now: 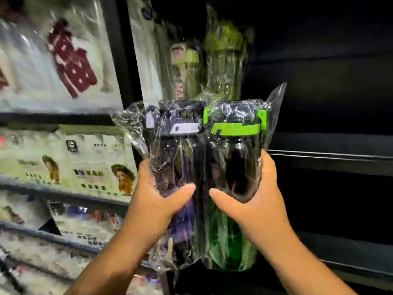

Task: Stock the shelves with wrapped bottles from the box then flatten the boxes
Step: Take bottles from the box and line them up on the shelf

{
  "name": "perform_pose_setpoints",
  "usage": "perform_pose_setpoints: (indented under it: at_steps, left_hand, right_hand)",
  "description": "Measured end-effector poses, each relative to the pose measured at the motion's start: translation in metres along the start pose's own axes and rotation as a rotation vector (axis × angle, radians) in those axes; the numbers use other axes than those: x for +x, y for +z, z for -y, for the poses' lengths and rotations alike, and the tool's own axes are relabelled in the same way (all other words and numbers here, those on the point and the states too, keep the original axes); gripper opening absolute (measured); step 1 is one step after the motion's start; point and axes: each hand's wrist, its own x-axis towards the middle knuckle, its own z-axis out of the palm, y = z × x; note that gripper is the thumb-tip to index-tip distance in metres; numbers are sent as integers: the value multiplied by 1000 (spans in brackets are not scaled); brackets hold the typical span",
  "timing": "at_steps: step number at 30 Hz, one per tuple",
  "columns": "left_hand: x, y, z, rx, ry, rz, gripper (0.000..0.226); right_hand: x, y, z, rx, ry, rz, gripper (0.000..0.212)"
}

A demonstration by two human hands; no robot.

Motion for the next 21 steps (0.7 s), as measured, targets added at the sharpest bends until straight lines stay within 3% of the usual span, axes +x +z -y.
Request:
perform_pose_setpoints:
  at_steps: [6, 7, 11, 16, 21]
  left_hand:
    - [51, 18, -51, -90, 150, 46, 69]
    - [59, 21, -57, -113, 173, 49, 73]
    - [91, 33, -72, -172, 216, 46, 123]
    - [125, 37, -79, -207, 198, 46, 138]
    - [138, 43, -81, -182, 219, 75, 142]
  right_hand:
    - [58, -21, 33, 45, -140, -61, 100]
    - [67, -25, 37, 35, -152, -70, 101]
    - [101, -43, 52, 5, -173, -119, 98]
    - [139, -62, 64, 30, -109, -167, 106]
    - [167, -77, 68, 23, -168, -257, 105]
